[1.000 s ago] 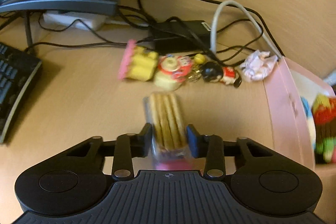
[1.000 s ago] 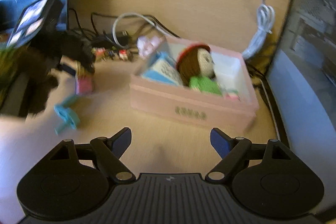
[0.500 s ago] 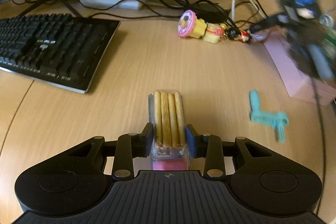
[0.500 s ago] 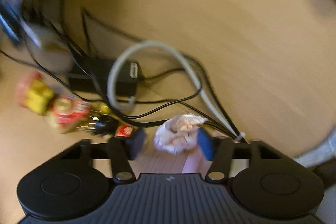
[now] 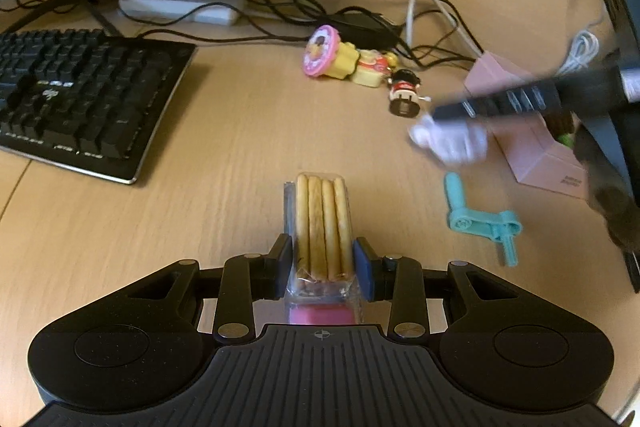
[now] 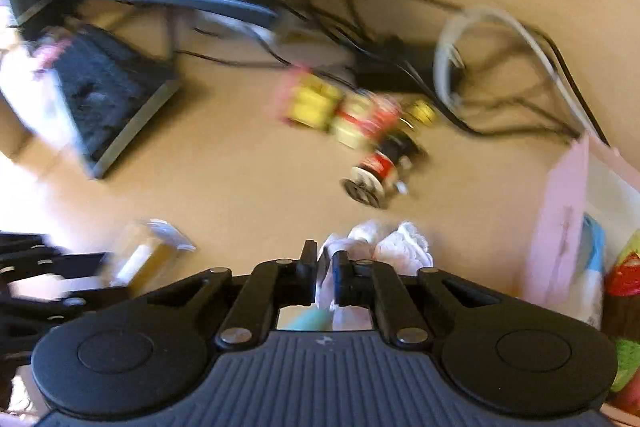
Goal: Organize objects
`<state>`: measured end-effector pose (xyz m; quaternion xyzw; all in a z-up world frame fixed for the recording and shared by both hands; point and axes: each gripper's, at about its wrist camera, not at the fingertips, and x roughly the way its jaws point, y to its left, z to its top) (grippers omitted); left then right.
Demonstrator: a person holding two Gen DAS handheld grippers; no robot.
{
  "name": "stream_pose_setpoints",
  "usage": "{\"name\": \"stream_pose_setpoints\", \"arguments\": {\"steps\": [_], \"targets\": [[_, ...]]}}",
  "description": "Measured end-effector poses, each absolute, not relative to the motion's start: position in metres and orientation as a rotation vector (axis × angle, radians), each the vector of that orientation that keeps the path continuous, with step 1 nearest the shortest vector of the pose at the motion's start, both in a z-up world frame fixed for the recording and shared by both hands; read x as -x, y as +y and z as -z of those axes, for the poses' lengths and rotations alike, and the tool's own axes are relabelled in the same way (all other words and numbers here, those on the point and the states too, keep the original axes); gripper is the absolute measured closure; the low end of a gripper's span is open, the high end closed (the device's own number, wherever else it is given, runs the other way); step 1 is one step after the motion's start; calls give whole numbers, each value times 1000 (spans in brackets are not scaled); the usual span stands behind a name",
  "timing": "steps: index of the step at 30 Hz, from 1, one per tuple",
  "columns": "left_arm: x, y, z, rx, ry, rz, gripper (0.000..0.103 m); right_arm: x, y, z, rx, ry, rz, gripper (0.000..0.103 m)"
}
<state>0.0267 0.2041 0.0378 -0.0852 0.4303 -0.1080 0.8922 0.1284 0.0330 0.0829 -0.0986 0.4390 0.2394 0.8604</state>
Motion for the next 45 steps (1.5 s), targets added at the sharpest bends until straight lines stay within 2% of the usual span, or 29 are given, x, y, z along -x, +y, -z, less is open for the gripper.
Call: {"name": "stream_pose_setpoints", "arguments": {"steps": [1,2,3,6,11,12,13,17,21,24,27,32,33,36,42,44,45], "targets": [[-27,205,-38,180,894,230,66,-131,38,-86,214,871,-469,59],[-26,207,-38,186,893,231,66,-137,46,-88,220,822,-432,48],[-25,208,-37,189,893,230,66,-144,52,-90,213,778,-402,32],[-23,210,-36,185,903,221,65,-168,86,-84,224,735,-410,26],[-19,211,-36,158,908,227,65,-209,132,-51,364,701,-331,27],[-18,211,-36,160,908,229,65,-215,130,-48,358,709,-328,34],[-18,212,-36,159,908,230,65,-220,128,-45,345,728,-332,54],[-20,211,-36,156,911,238,65,-212,99,-42,232,812,-328,54],[-21,211,-35,165,910,248,65,-164,48,-57,77,886,-421,54],[-23,210,-35,169,912,248,65,-142,23,-79,46,796,-416,42],[-24,206,-35,157,912,243,65,-167,24,-81,56,746,-318,41],[-21,202,-35,143,909,229,65,-231,55,-51,51,828,-241,41],[-20,202,-35,142,910,225,65,-240,64,-45,96,828,-224,42],[-16,203,-35,145,909,223,65,-246,71,-39,140,847,-214,59],[-19,196,-35,152,909,234,65,-187,40,-46,81,909,-335,60],[-19,189,-34,148,906,255,65,-154,24,-53,85,887,-369,53],[-18,185,-33,144,906,263,65,-137,14,-58,91,877,-368,43]]}}
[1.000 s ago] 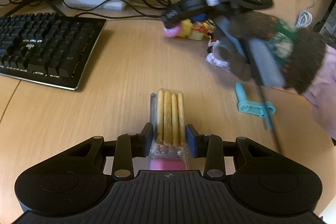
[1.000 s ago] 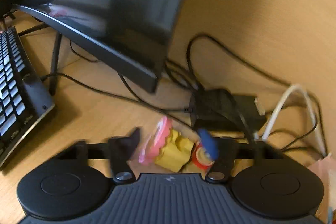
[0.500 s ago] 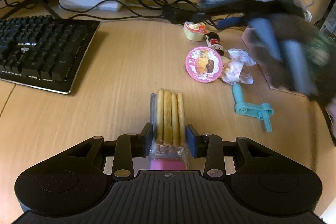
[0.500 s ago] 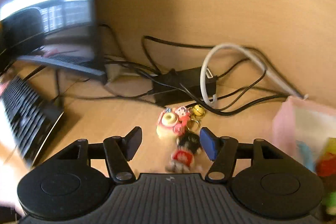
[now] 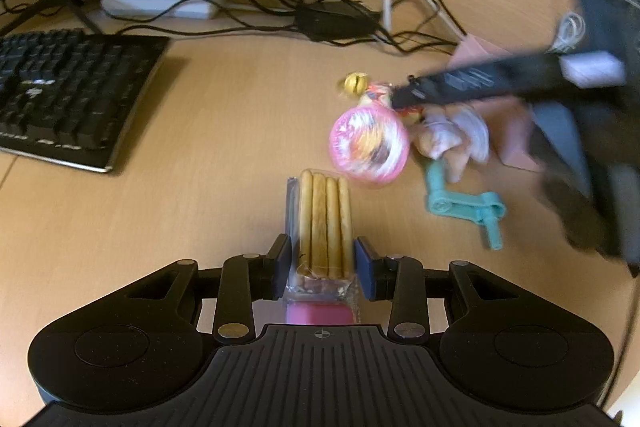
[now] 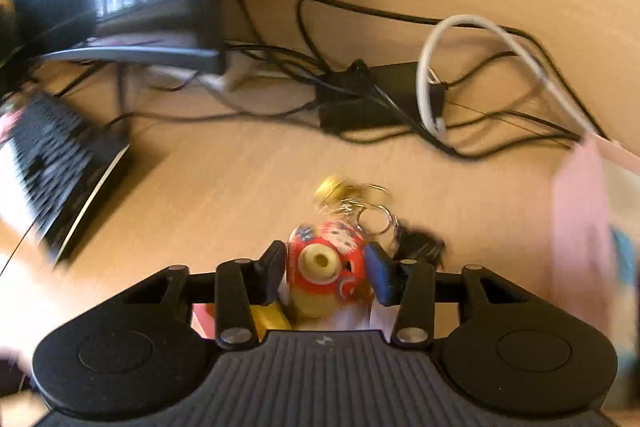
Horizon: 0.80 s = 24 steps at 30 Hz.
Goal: Organize objects
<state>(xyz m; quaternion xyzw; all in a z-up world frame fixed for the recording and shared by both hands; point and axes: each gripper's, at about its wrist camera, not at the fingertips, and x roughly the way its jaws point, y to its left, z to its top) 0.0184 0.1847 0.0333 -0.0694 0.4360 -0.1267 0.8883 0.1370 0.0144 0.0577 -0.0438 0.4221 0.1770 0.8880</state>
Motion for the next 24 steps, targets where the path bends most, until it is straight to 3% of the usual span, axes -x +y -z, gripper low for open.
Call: {"name": "stream_pose_setpoints", "arguments": {"steps": [2,13,24], "targets": [[-19,175,-32,137,905,275,65,-109,-5,-64,98,861,-350,38],[-5,143,-32,97,909,189,65,-5,-66,-78,259,813,-255,38],[17,154,-35,89,928,114,65,-28,3,-75,258,712,-486,38]]}}
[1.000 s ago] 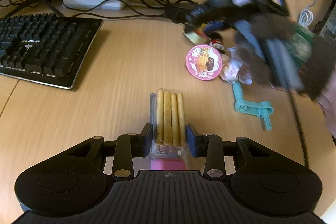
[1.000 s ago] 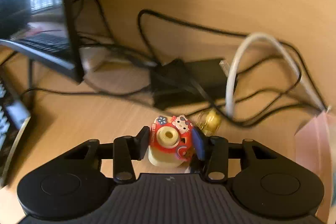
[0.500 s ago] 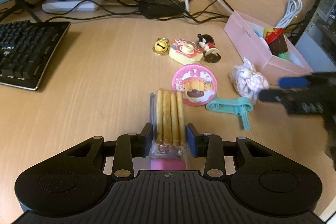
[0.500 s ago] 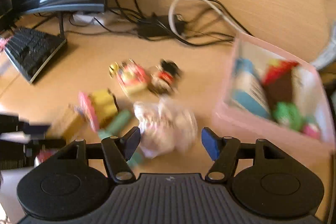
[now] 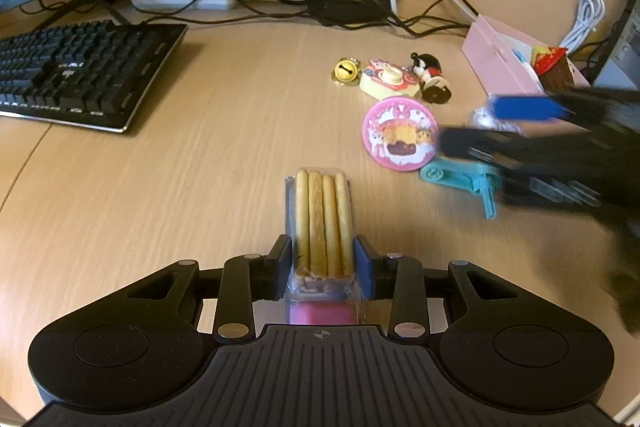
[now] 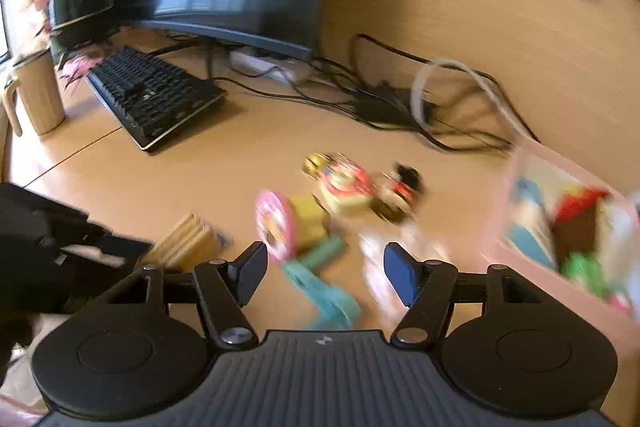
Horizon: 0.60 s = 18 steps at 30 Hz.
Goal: Organize objects
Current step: 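Grasp the yellow-pink cupcake toy with the right tool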
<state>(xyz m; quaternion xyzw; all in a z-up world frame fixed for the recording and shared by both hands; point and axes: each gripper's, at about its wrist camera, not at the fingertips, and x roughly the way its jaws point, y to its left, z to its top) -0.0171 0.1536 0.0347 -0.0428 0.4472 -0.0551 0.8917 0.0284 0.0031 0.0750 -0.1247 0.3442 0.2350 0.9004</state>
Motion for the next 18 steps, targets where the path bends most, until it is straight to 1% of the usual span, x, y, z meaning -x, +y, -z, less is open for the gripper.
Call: {"name": "stream_pose_setpoints", "arguments": {"steps": [3,6,7,11,18], "targets": [[17,152,-33,58,929,119,65,-58,24,-60,252,753,-491,38],[17,151,-34,48,932,117,65,-76,33,-55,204,816,-495,55],[18,151,-34,50,932,117,65,-75,33,-56,186,822,-495,57],[17,152,-33,47,929,124,65,-53,21,-73,177,785,-505,57],[20,139,-36,12,928,173,67,12,-42,-96,199,746,-381,57]]}}
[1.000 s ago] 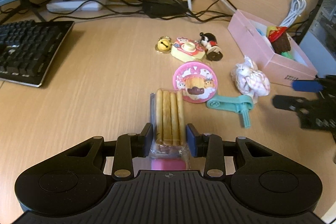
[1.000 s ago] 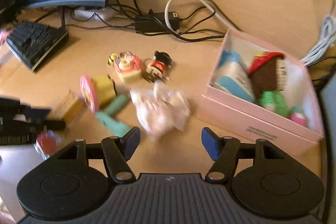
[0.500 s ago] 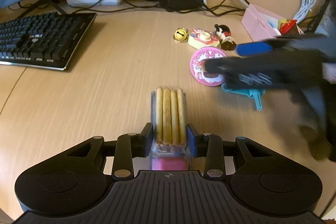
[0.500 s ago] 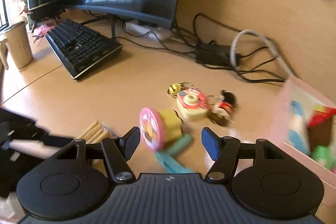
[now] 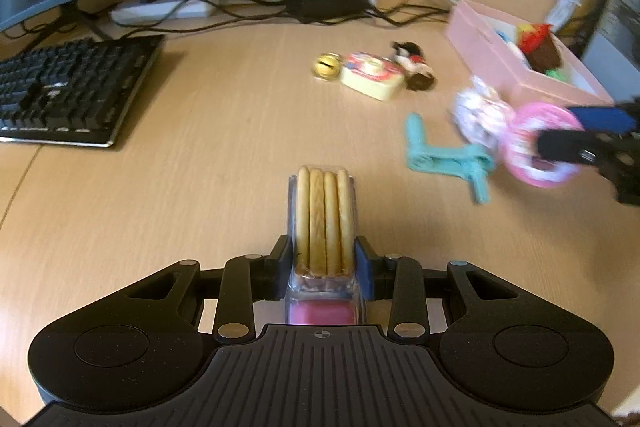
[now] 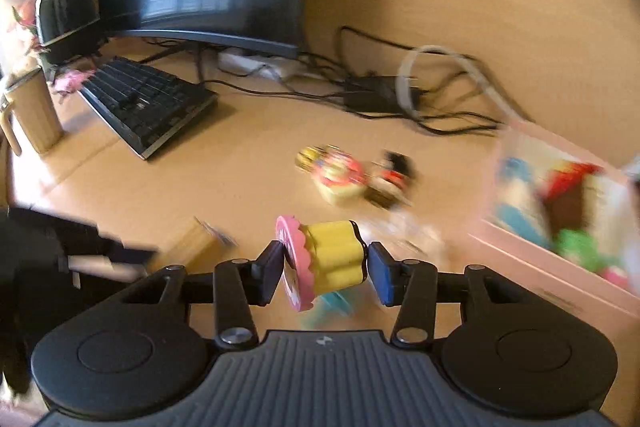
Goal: Organize objects
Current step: 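Grasp the yellow-pink cupcake toy with the right tool, then place the biscuit pack in the pink box with the left tool while the right tool holds the cupcake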
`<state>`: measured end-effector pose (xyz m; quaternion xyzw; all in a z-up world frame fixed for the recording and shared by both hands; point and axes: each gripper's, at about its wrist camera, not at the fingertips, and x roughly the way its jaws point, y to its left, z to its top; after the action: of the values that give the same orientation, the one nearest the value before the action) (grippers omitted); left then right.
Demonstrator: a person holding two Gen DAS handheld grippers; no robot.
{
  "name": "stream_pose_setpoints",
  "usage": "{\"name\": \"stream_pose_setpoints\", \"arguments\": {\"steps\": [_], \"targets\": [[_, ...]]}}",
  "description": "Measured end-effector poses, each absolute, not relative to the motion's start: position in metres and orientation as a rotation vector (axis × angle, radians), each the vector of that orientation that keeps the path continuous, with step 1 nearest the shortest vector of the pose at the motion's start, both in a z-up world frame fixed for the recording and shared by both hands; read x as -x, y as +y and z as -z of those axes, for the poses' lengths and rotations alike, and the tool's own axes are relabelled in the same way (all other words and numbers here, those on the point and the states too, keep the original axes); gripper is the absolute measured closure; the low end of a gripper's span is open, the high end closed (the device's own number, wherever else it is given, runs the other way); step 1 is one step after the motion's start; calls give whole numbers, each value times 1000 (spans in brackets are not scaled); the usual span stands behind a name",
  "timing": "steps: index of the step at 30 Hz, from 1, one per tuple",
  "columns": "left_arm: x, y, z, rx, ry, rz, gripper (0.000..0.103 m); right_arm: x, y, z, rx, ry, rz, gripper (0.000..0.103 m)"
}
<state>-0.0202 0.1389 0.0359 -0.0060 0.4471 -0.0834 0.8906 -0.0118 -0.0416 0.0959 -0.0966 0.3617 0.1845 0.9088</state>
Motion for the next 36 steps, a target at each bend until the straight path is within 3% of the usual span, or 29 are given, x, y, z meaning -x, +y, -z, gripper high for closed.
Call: {"name": "stream_pose_setpoints", "arguments": {"steps": [7,16,20,22,26,32,36], "targets": [[25,93,-79,10,859,393,67,59,-119,-95,154,775,-175,57],[-70,-48,-167,109,627,602,66,85,-172,-95,53,735,-73,57],[-129,-107,-154,228,629,594,66,86,-185,-94,27,719,-64,57],[-157,-136,-130,178,725,533,66,87,-192,-93,13,719,-69,57],[-168,-141,-95,238,811,445,66,88,-203,-92,3,717,-89,57],[-145,-138,-105,121,704,515,65,69,-214,-82,7,746,-113,57],[-130,-103,-127,209,607,465,66,56,-214,-87,20,717,-127,57]]}}
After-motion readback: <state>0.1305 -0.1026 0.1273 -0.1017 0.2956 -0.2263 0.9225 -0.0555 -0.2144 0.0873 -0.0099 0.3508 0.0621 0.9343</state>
